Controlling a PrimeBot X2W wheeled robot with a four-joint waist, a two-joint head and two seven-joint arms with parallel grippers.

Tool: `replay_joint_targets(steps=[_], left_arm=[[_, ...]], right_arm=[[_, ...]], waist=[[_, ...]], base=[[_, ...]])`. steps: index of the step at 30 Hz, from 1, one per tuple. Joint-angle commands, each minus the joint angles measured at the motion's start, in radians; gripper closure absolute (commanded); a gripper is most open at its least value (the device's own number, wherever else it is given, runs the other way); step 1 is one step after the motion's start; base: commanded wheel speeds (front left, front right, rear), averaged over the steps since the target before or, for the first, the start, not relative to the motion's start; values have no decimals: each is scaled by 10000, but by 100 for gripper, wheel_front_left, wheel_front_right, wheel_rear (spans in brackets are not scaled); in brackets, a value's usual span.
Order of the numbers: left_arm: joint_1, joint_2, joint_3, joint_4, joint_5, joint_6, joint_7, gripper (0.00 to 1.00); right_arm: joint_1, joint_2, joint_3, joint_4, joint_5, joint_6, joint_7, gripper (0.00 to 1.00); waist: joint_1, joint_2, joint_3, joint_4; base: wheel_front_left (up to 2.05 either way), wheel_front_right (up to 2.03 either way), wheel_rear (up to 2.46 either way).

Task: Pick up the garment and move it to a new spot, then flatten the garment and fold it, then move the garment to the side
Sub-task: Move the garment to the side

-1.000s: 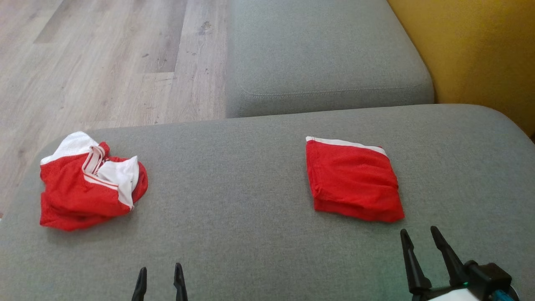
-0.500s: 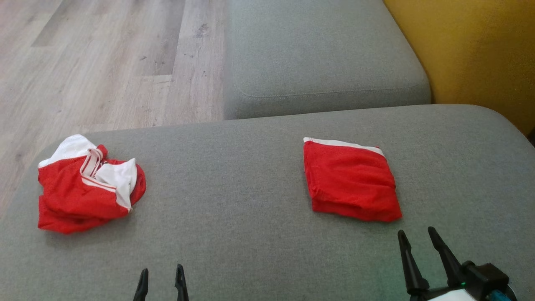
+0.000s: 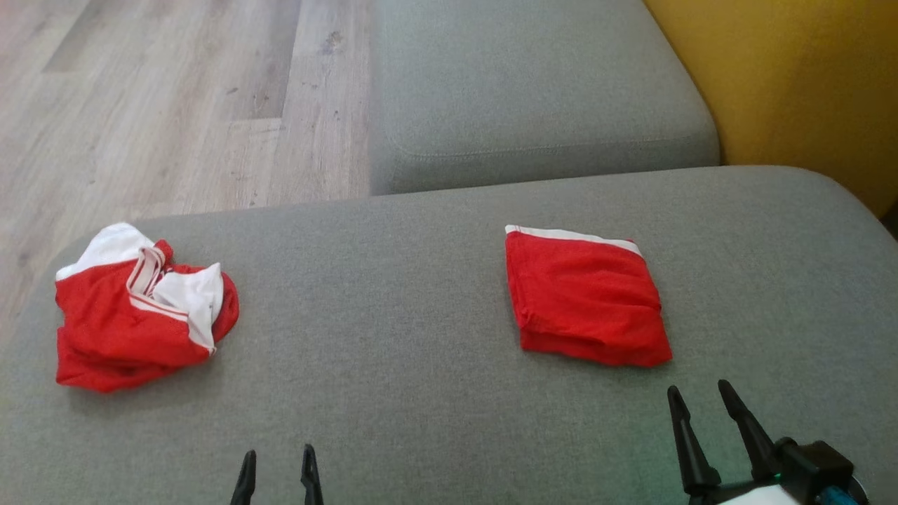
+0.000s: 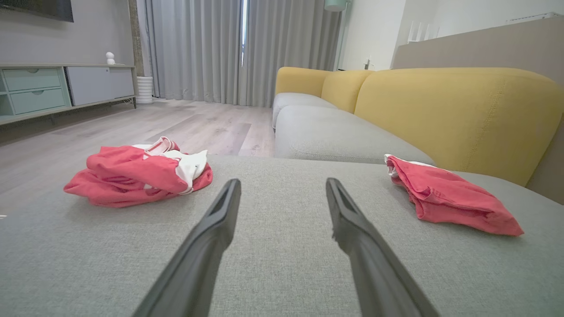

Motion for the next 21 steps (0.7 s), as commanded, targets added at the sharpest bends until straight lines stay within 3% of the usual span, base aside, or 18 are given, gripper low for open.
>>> replay_joint_targets(steps=[1,13,18,21], left_arm=[[-532,-55,233,-314,125,55,-53,0],[-1063,-55,-39,-471,243,-144,-53,0],[-1450,-55,-127,-433,155,-96,-53,0],[-1917,-55,-309,-228,60,-98,-53,0]], right_arm=[[-411,-216,179,-346,-74,67,-135,0],[-1125,-276,-73,-347,-46,67,-135,0],[-2204,-364,-417,621,354,67,4,0],[-3611,-724,-427,1578,1157,67,1011,0]], waist=[[0,0,76,8],[0,0,1296,229],[0,0,1973,360],[0,0,2583,458]], base=[[0,0,0],[0,0,0],[0,0,0],[0,0,0]])
